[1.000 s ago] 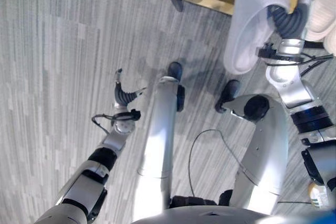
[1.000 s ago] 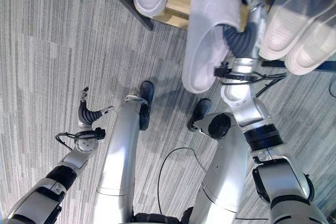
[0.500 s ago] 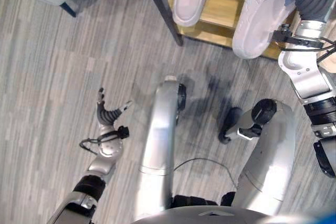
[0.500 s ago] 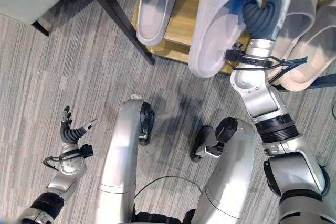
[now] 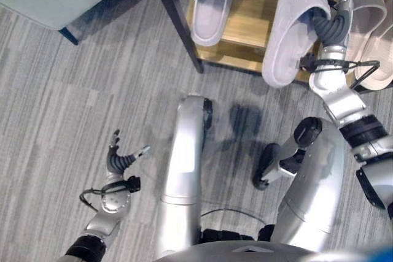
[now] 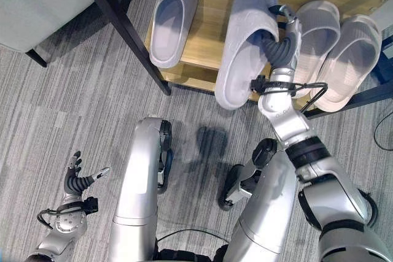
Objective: Arrange the slippers neatly on the shoe rack.
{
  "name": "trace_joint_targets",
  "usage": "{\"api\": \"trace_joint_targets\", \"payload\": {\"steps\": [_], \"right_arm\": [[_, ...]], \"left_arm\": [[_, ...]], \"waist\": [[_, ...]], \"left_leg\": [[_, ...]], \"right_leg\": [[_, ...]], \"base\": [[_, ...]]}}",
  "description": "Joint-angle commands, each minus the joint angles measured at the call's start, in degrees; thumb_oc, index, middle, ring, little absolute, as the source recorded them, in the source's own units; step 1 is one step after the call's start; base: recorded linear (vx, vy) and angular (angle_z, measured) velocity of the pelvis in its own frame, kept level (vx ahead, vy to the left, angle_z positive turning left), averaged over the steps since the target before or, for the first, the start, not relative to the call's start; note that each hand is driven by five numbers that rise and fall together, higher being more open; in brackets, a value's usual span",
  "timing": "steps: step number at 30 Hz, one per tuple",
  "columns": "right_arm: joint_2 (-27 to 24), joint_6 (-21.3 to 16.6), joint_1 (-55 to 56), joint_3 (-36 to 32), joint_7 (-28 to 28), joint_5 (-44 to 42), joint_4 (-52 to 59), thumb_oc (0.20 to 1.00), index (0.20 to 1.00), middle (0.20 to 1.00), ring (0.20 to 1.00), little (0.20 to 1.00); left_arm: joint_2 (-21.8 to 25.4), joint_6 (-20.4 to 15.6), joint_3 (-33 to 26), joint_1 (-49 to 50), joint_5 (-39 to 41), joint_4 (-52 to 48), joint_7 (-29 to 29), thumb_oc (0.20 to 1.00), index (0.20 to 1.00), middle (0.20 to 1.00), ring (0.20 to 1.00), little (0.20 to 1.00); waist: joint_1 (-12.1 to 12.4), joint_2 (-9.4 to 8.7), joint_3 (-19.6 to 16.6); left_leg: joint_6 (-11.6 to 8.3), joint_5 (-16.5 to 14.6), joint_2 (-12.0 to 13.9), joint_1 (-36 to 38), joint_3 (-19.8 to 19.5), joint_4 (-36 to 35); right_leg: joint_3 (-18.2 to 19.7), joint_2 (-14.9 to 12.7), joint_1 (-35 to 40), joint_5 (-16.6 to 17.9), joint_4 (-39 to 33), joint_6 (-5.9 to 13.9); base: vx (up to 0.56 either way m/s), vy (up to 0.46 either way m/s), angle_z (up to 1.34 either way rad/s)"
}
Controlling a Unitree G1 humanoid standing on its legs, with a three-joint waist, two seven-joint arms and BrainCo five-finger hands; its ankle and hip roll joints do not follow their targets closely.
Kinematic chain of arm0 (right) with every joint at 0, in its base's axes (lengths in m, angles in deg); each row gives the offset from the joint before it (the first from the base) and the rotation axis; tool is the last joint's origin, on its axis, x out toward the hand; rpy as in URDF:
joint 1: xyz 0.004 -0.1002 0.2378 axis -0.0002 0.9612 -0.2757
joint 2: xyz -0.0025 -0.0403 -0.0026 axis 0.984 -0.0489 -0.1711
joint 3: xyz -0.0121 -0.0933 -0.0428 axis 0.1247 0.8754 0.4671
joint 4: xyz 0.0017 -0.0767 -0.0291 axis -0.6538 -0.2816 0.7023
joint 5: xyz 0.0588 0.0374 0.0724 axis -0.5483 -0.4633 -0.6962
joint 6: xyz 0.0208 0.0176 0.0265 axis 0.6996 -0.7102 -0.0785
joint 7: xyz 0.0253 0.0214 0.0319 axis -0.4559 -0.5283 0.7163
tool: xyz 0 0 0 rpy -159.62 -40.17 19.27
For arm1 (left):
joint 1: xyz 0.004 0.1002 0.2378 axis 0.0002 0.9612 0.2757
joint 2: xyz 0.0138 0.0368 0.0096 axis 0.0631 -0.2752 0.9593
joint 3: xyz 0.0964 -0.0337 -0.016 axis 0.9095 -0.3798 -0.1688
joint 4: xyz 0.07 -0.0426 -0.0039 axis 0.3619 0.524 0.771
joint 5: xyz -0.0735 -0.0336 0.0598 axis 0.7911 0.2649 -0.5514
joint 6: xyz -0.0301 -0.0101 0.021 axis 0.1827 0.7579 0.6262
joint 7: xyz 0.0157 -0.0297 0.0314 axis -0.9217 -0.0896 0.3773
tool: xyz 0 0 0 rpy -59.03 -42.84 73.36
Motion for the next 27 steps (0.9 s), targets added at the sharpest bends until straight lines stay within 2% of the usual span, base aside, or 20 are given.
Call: {"api": "trace_joint_targets", "payload": {"steps": [1,7,13,19,20,27], "right_arm": [[-1.95,-3.19,-8.22,3.46,0.88,-1.68,3.24,0.2,0.2,0.2,0.2,0.2],[-0.38,-2.27,-12.74,6.64,-0.81,-1.29,0.28,0.2,0.2,0.2,0.2,0.2],[2.65,0.51,-18.85,10.07,-0.5,-0.35,-7.75,0.2,0.2,0.2,0.2,0.2],[2.53,2.8,-20.73,11.54,-0.81,1.74,-12.64,0.2,0.2,0.2,0.2,0.2],[1.93,4.19,-20.96,12.45,-1.78,3.4,-13.79,0.2,0.2,0.2,0.2,0.2],[3.09,6.32,-20.09,11.44,-0.72,6.78,-17.87,0.2,0.2,0.2,0.2,0.2]], "left_arm": [[1.45,-1.5,0.82,2.64,-0.67,-2.84,-1.11,1.0,1.0,1.0,1.0,1.0],[1.94,-1.43,1.81,1.5,-1.14,-1.94,-1.99,1.0,1.0,1.0,1.0,1.0],[2.11,-1.67,3.08,0.59,0.34,-1.48,-3.24,1.0,1.0,1.0,1.0,1.0],[0.66,-2.06,2.37,1.09,4.21,-0.61,-4.58,1.0,1.0,1.0,1.0,1.0],[0.67,-1.83,2.43,1.31,4.17,-0.76,-5.07,1.0,1.0,1.0,1.0,1.0],[1.41,-1.18,4.24,1.71,1.92,-1.47,-5.53,1.0,1.0,1.0,1.0,1.0]], "waist": [[2.98,1.84,0.37],[3.61,1.21,0.37],[4.72,1.29,0.37],[5.17,0.86,0.37],[5.36,0.74,0.37],[5.42,0.55,0.37]], "left_leg": [[2.17,-6.77,0.06,3.1,-2.4,-4.37],[1.89,-7.26,-0.01,3.1,-2.39,-4.41],[1.5,-7.65,-0.08,3.1,-2.51,-4.24],[1.28,-8.12,-0.1,3.1,-2.08,-4.07],[1.3,-8.34,-0.24,3.1,-2.13,-4.07],[1.39,-8.75,-0.32,3.1,-1.77,-4.0]], "right_leg": [[7.97,1.51,1.09,1.62,-2.24,-0.42],[8.06,1.36,1.09,1.79,-2.09,-0.38],[8.21,1.06,1.09,2.05,-2.09,-0.57],[8.07,0.47,1.1,2.24,-2.11,-0.29],[8.1,0.32,1.11,2.51,-2.26,-0.13],[8.21,0.29,1.71,3.24,-2.84,0.31]], "base": [[0.0,0.0,0.0],[0.0,0.0,0.0],[0.0,0.0,0.0],[0.01,0.021,0.01],[0.0,0.0,0.0],[0.0,0.021,0.01]]}}
